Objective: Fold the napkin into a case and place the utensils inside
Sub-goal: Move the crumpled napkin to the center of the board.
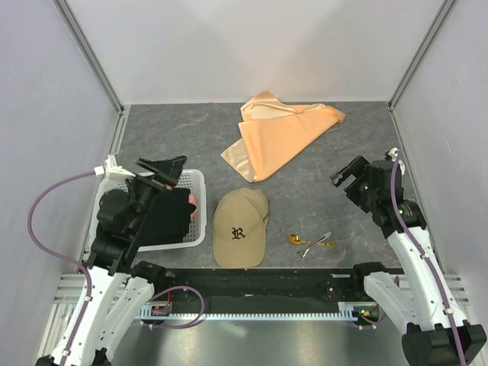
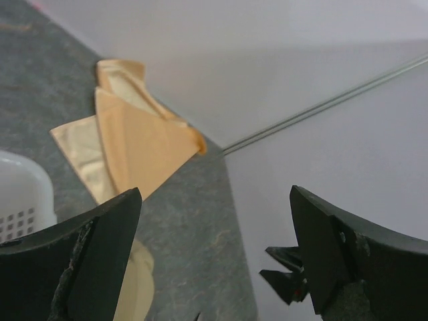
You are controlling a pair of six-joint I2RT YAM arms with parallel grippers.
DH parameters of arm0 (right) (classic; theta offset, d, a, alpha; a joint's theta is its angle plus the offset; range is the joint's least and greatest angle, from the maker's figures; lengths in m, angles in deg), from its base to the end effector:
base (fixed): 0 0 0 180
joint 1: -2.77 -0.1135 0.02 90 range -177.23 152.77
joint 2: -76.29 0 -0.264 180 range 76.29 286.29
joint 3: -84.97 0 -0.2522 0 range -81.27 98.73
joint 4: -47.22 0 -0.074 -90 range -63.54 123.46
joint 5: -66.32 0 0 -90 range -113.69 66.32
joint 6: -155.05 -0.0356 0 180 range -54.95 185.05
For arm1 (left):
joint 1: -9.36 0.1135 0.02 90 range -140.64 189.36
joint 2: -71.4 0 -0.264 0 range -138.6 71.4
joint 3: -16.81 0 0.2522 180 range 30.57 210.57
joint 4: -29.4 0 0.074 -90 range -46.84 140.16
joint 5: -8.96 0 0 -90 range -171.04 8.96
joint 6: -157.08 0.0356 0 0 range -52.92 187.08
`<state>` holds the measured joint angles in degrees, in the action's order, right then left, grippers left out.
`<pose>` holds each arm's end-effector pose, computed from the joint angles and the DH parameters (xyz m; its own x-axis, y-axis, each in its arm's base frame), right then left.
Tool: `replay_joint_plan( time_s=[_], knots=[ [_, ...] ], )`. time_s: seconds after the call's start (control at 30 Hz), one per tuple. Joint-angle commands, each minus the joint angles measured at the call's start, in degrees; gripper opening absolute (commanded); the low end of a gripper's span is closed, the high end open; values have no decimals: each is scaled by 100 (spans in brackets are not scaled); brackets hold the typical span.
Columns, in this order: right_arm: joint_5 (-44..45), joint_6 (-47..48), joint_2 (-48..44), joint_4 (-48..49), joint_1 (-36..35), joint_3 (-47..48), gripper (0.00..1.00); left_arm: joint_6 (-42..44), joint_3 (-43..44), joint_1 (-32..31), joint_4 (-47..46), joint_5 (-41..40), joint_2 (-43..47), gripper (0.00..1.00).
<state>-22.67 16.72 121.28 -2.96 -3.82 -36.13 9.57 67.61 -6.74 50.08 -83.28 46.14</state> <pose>0.1654 0.0185 0.2959 -0.4659 0.6980 -0.5438 0.3721 0.7121 0.5953 0.1137 -0.0314 0.3442 -0.1584 -0.8315 -0.5324 0.1974 0.5017 -0.8422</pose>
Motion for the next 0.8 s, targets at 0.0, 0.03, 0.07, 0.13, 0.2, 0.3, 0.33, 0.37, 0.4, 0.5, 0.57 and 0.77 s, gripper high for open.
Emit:
replay_joint_plan(
  time_s=[0.0, 0.03, 0.07, 0.13, 0.2, 0.3, 0.33, 0.37, 0.4, 0.5, 0.57, 0.77],
  knots=[
    [697, 746, 545, -820, 17, 845, 98, 987, 1286, 28, 2284, 478, -962, 100],
    [794, 773, 754, -909, 17, 1116, 98, 971, 1680, 36, 2679, 453, -1094, 100],
    [1012, 704, 844, -1102, 17, 1232, 98, 988, 1815, 45, 3057, 461, -1226, 100],
    [1286, 380, 1106, -1278, 17, 1488, 98, 1382, 1991, 89, 3166, 672, -1368, 100],
    [947, 140, 1318, -1350, 26, 1768, 98, 1576, 1983, 98, 3114, 926, -1324, 100],
    [-907, 1438, 1993, -850, 35, 2225, 98, 1621, 1939, 107, 2965, 1287, -1498, 98],
    [-910, 1371, 2100, -779, 9, 2270, 98, 1586, 1939, 107, 2947, 1331, -1587, 98],
    [-902, 1466, 2197, -631, 0, 2305, 98, 1577, 1948, 107, 2929, 1471, -1727, 97],
    [-1084, 1607, 2407, -533, 9, 2410, 98, 1586, 1948, 107, 2877, 1524, -1850, 97],
    [-1130, 1889, 2811, -112, -18, 2569, 98, 1875, 2122, 107, 3042, 1587, -2526, 97],
    [-1305, 1959, 3189, 21, -26, 2788, 98, 2015, 2351, 116, 3245, 1656, -3036, 94],
    [-868, 2258, 5114, 232, -781, 4105, 98, 1929, 2545, 116, 3210, 2114, -3276, 82]
  ],
)
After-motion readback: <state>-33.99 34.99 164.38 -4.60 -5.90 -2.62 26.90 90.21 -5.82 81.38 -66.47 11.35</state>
